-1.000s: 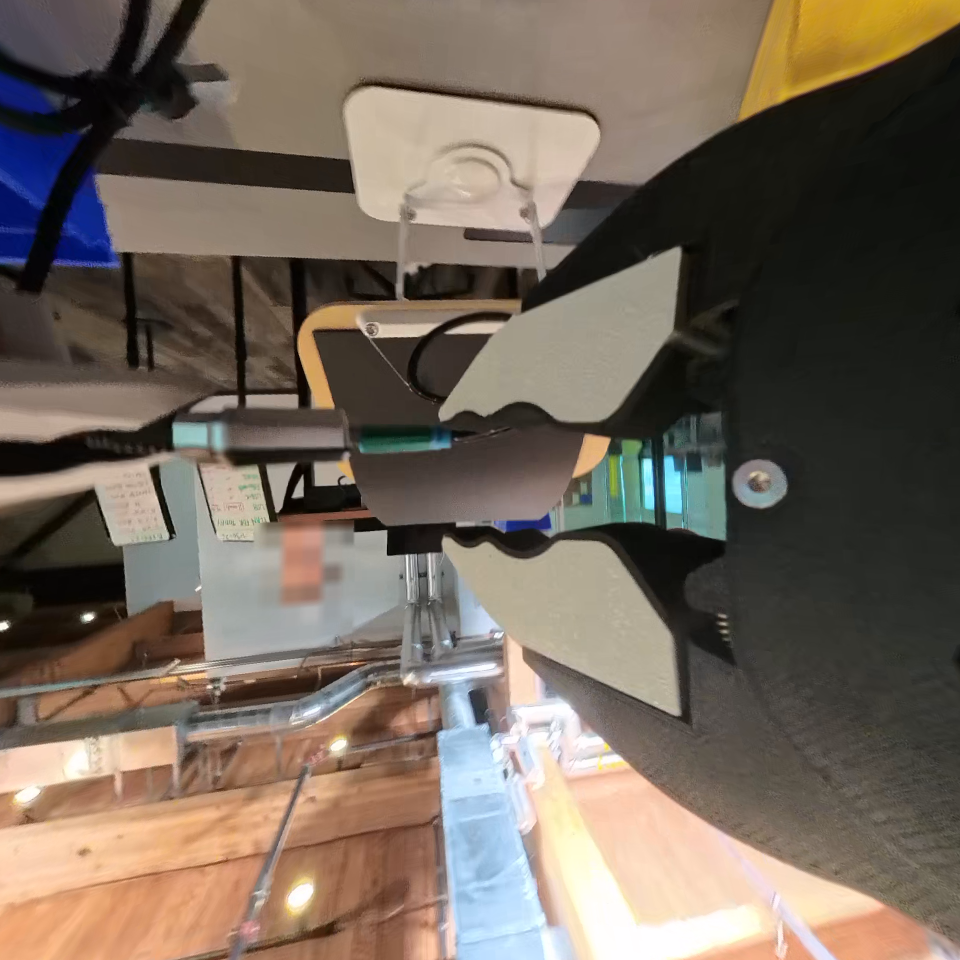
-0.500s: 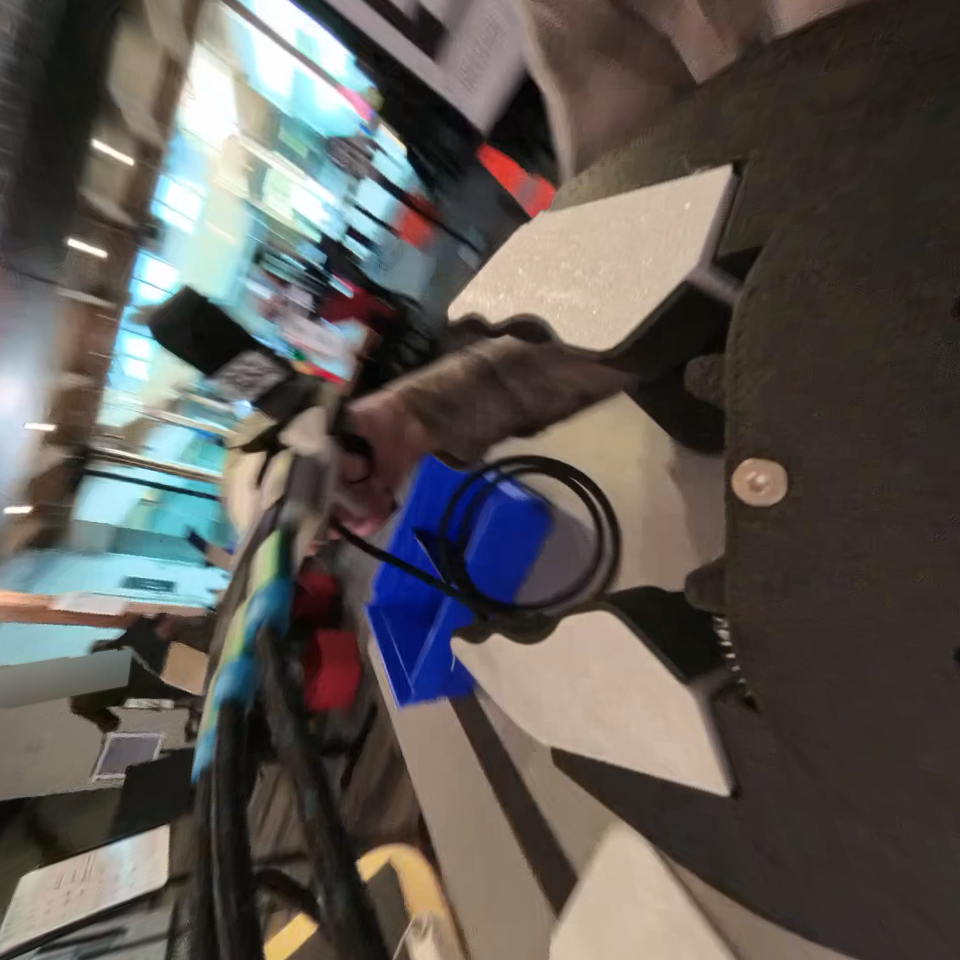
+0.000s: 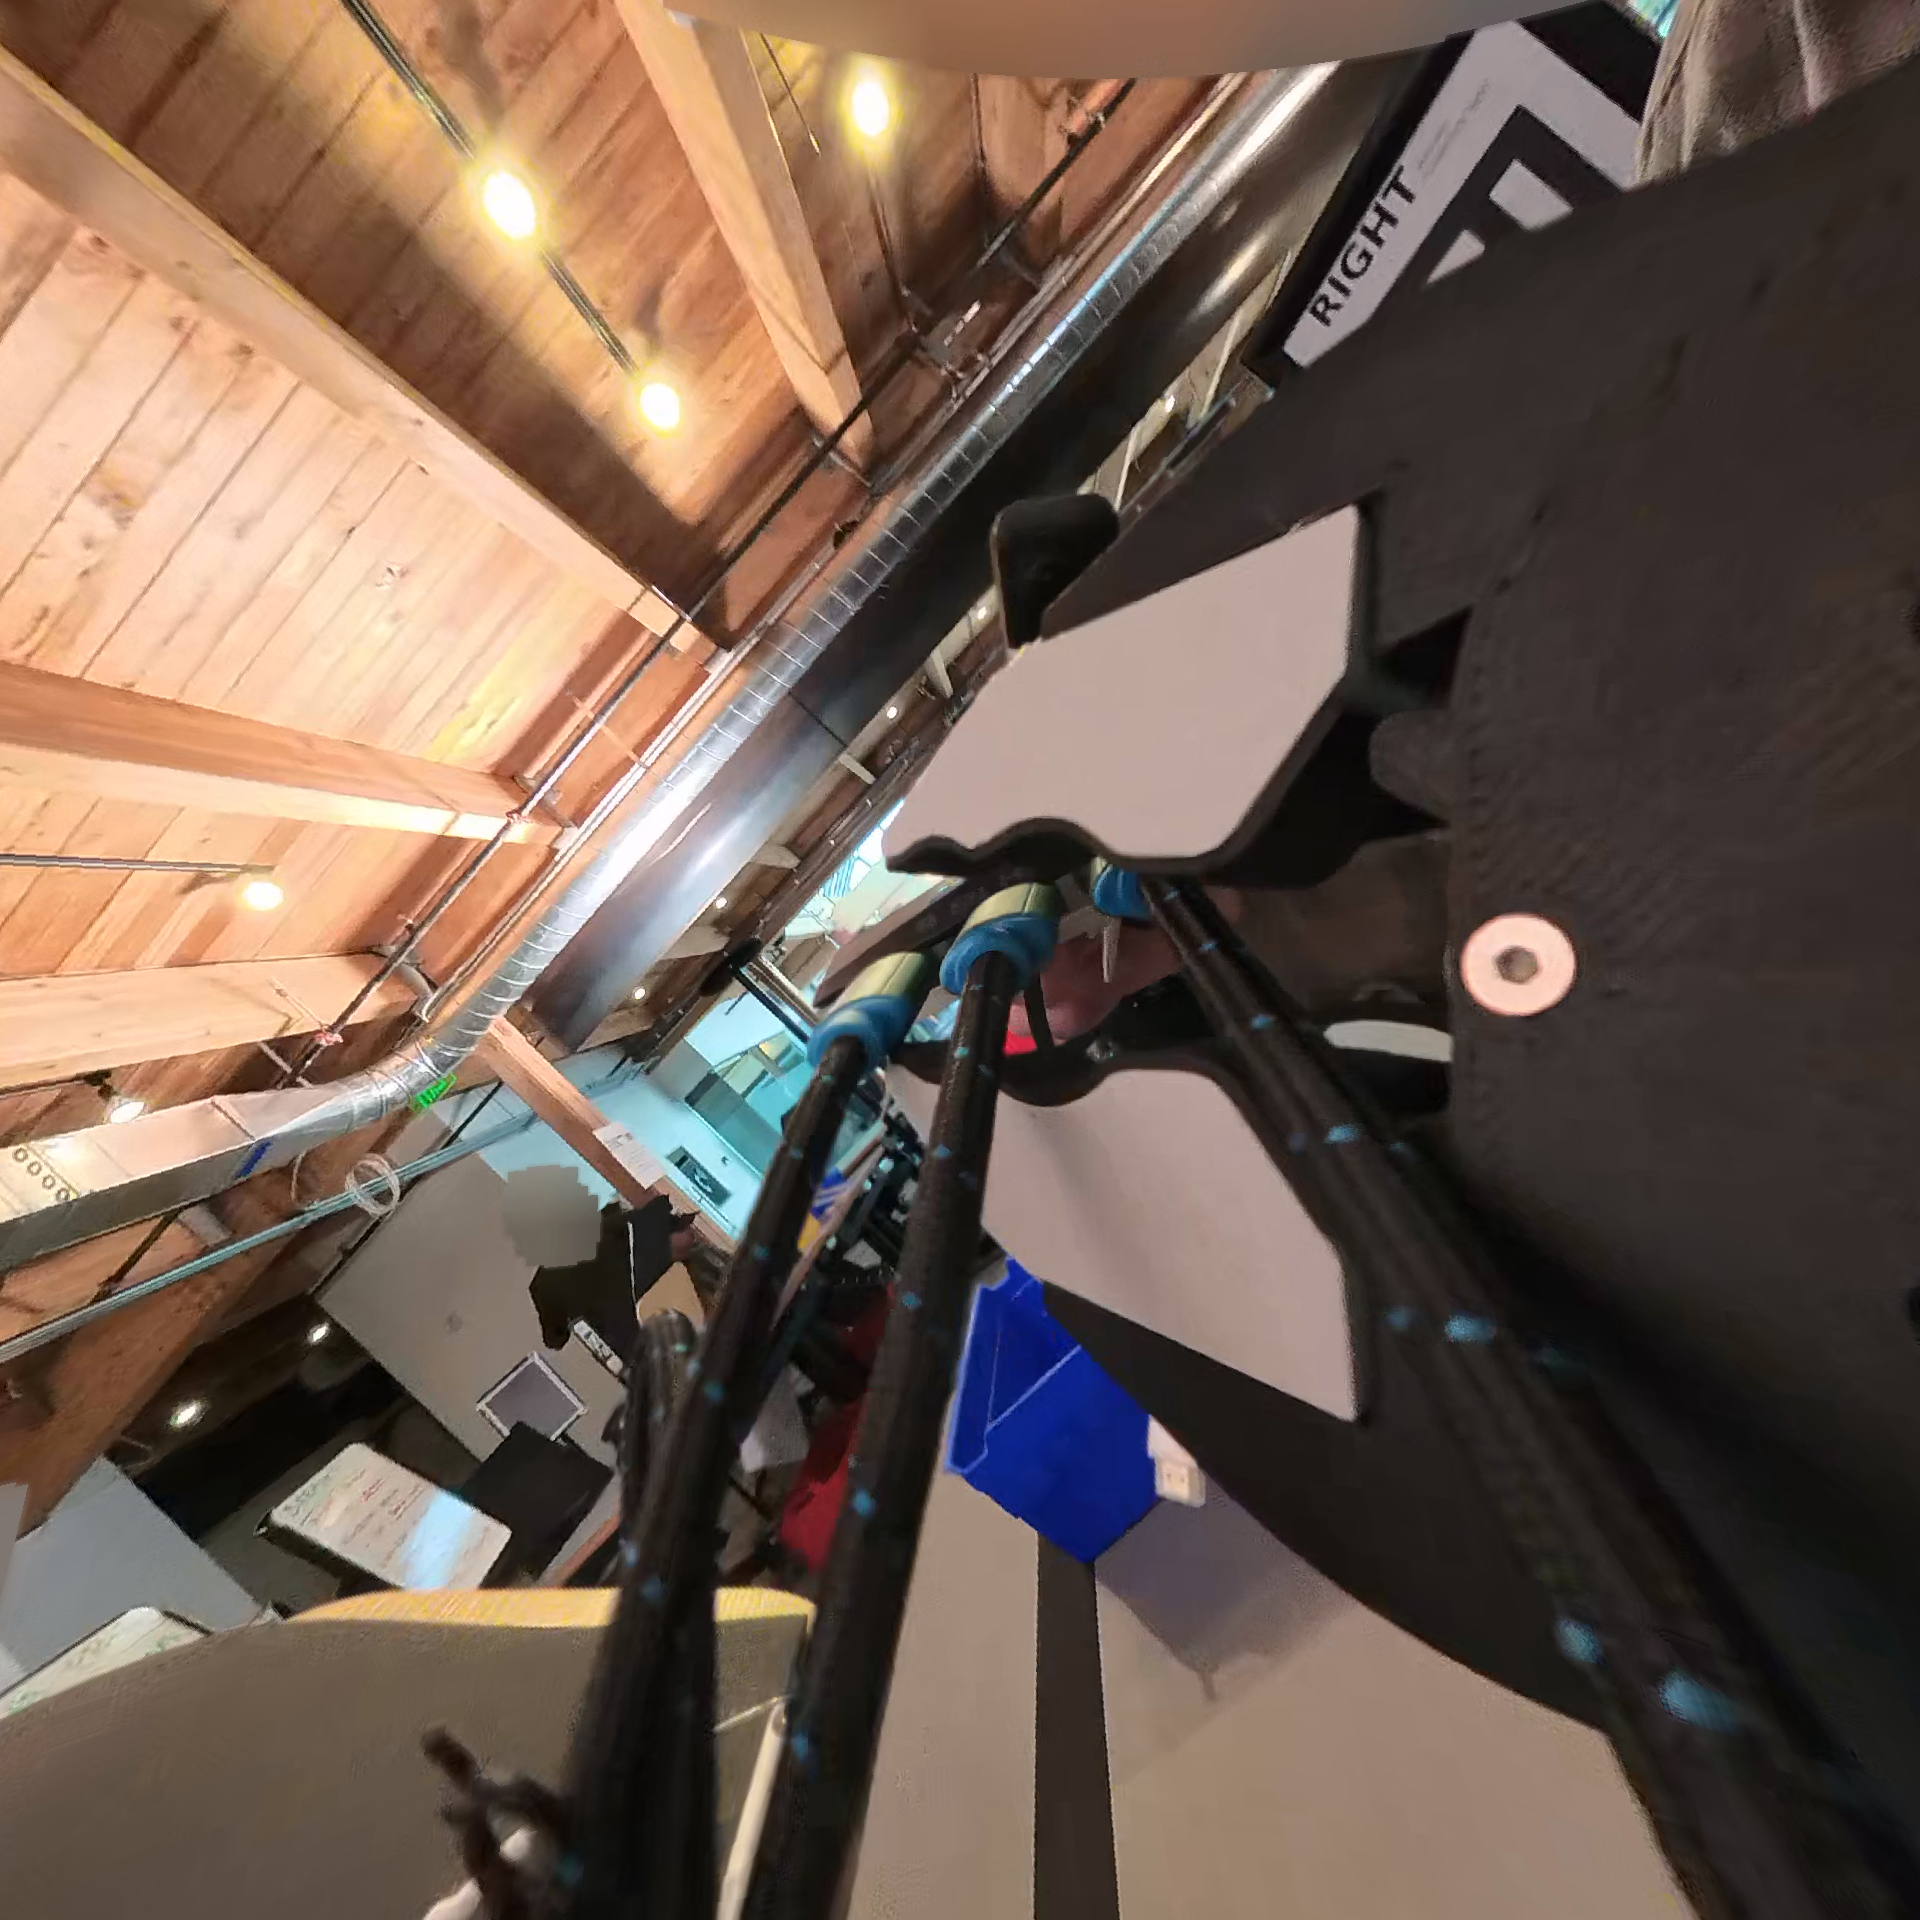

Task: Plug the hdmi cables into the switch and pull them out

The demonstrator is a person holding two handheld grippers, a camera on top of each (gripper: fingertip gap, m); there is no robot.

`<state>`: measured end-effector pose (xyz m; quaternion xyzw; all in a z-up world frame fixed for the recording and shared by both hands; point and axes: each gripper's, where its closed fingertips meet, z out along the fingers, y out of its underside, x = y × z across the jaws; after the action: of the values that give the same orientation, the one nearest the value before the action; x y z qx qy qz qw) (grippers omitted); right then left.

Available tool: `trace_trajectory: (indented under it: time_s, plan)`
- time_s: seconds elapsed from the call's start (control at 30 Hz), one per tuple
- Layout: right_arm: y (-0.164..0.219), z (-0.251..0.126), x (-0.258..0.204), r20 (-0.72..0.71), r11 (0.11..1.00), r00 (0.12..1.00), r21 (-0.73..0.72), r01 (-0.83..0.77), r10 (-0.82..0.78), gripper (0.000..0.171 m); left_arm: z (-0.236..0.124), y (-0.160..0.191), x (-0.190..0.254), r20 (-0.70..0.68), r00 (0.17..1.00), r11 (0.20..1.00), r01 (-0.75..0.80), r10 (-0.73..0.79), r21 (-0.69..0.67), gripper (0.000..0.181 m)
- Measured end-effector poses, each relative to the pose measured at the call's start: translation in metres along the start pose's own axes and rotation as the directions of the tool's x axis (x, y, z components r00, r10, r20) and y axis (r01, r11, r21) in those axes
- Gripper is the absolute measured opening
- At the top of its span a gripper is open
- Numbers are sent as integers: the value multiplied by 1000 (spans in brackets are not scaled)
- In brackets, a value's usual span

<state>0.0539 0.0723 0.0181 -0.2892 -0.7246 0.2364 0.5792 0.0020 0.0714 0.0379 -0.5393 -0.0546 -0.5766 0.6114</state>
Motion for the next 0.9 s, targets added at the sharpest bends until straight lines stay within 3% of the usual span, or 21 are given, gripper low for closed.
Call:
trace_trajectory:
  time_s: [0.13,0.27,0.37,0.43,0.57,0.67,0.8,0.9]
  plan:
    - [2,6,2,-34,999,999,-27,42,-43,20,-2,-11,4,-20,999,999,-34,35,31,14]
    - [-3,5,4,-37,1000,999,-1,18,-18,20,1,-16,18,-38,985,986,-167,167,12,12]
    - [-4,-2,2,5,998,998,19,-67,67,39,2,-19,21,-31,952,951,-305,303,-57,12]
    - [-3,-13,0,33,992,992,22,-124,123,55,-1,-19,20,-26,913,905,-407,407,-129,11]
    - [-20,-26,16,3,966,972,110,-235,236,54,-10,-3,14,-104,842,781,-532,530,-328,11]
    - [-33,-13,27,-3,932,944,159,-326,331,52,-20,20,7,-194,786,651,-600,587,-465,11]
    - [-21,36,-2,187,907,888,-48,-419,421,76,-26,39,-1,-259,768,567,-616,586,-547,11]
    - [-20,63,-24,309,874,818,-163,-458,486,80,-33,58,-6,-330,743,471,-639,582,-608,11]
